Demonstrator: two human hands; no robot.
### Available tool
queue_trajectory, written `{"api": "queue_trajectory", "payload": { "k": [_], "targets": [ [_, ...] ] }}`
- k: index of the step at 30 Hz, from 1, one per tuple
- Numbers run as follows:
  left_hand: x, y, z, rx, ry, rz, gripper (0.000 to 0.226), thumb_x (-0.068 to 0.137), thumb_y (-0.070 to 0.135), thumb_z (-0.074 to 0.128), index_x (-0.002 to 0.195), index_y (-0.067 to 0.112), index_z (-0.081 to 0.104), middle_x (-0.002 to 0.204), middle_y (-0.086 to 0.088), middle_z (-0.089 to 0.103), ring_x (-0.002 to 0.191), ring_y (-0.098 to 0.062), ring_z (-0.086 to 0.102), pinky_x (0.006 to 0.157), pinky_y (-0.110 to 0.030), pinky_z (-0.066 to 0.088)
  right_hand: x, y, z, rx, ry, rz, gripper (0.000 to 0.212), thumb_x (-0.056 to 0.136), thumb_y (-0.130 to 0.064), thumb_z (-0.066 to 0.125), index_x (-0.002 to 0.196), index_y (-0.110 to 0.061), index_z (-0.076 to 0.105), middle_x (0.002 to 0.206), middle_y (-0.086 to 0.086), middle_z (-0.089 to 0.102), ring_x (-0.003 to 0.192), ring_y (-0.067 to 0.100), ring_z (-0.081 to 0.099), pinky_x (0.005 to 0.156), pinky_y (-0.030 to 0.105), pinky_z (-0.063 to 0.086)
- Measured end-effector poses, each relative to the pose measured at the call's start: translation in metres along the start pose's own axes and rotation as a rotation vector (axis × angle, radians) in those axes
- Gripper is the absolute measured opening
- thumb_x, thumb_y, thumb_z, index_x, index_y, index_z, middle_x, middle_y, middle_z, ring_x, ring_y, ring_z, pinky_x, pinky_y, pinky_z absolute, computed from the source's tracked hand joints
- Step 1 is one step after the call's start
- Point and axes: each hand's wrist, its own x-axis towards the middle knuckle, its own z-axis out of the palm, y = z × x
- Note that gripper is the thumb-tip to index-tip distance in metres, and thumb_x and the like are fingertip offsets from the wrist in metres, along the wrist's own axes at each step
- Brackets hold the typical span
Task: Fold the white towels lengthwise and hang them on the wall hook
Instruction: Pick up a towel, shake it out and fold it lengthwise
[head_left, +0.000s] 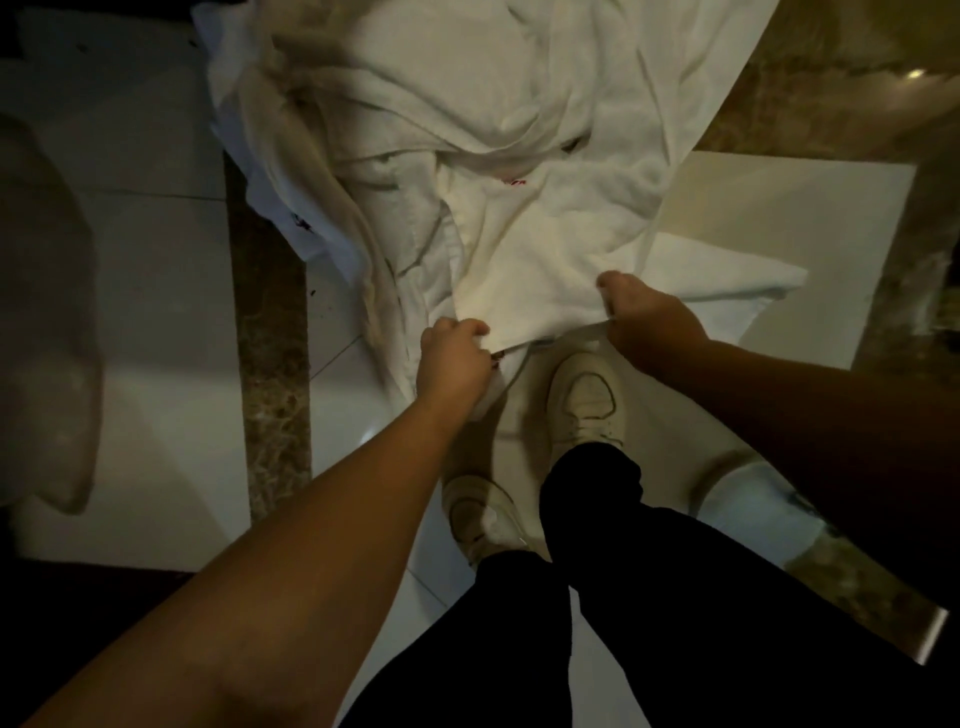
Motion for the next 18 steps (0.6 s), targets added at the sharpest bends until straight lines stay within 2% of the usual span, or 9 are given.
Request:
{"api": "queue_trajectory", "payload": {
  "k": [2,3,6,7,11,14,18],
  "targets": [
    [-0.017,0.001,-0.004,0.086,-0.038,0.100,0.038,0.092,0.016,0.062,0.130,0.017,0.062,0.132,-0.013,0.047,0.126,-0.031,0.038,0.100,-0.035,0.038,-0.008,-0.006,-0.007,-0.015,0.004,-0.013,0.019,0.098,-0.001,0.056,0.110,0.012,0.063,0.100,0.034,0.060,0.085,0.048,0.062,0.076,0.050,0.048],
    [-0.025,0.003,-0.008,0.131,-0.035,0.146,0.039,0.092,0.014,0.060,0.131,0.016,0.060,0.131,-0.013,0.046,0.125,-0.031,0.038,0.098,-0.036,0.038,-0.011,-0.009,-0.012,-0.008,-0.010,-0.001,0.017,0.098,-0.002,0.056,0.106,0.011,0.064,0.098,0.032,0.058,0.084,0.046,0.060,0.074,0.046,0.045],
    [-0.049,0.012,-0.021,0.243,0.013,0.252,0.036,0.092,0.008,0.054,0.128,0.011,0.059,0.128,-0.015,0.046,0.121,-0.033,0.039,0.095,-0.040,0.039,-0.021,-0.025,-0.032,0.082,-0.106,0.140,0.022,0.102,-0.016,0.049,0.109,-0.001,0.064,0.102,0.017,0.053,0.092,0.035,0.055,0.075,0.030,0.033],
    [-0.058,0.016,-0.026,0.259,0.025,0.262,0.034,0.092,0.005,0.053,0.124,0.008,0.060,0.126,-0.015,0.047,0.120,-0.033,0.041,0.093,-0.040,0.040,-0.026,-0.029,-0.039,0.128,-0.116,0.158,0.023,0.102,-0.018,0.049,0.108,-0.002,0.064,0.100,0.014,0.051,0.091,0.031,0.052,0.074,0.028,0.031],
    [-0.098,0.029,-0.049,0.252,0.072,0.248,0.026,0.093,-0.002,0.050,0.113,0.003,0.065,0.120,-0.016,0.052,0.115,-0.031,0.044,0.085,-0.036,0.038,-0.060,-0.051,-0.083,0.225,-0.132,0.143,0.014,0.100,-0.022,0.050,0.098,-0.013,0.061,0.096,0.003,0.046,0.090,0.020,0.044,0.077,0.028,0.029],
    [-0.133,0.042,-0.072,0.189,0.111,0.280,0.022,0.098,0.005,0.050,0.113,0.003,0.066,0.118,-0.018,0.054,0.114,-0.033,0.046,0.087,-0.038,0.038,-0.093,-0.068,-0.118,0.196,-0.142,0.100,0.012,0.098,-0.022,0.051,0.087,-0.019,0.054,0.094,0.003,0.049,0.089,0.024,0.050,0.073,0.031,0.031],
    [-0.185,0.063,-0.113,0.167,0.265,0.318,0.016,0.097,0.008,0.055,0.108,0.006,0.067,0.127,-0.013,0.054,0.117,-0.035,0.045,0.091,-0.040,0.034,-0.134,-0.096,-0.165,0.166,-0.116,0.089,0.015,0.098,-0.022,0.051,0.084,-0.018,0.051,0.093,0.003,0.047,0.092,0.027,0.054,0.072,0.032,0.032]
  ]
}}
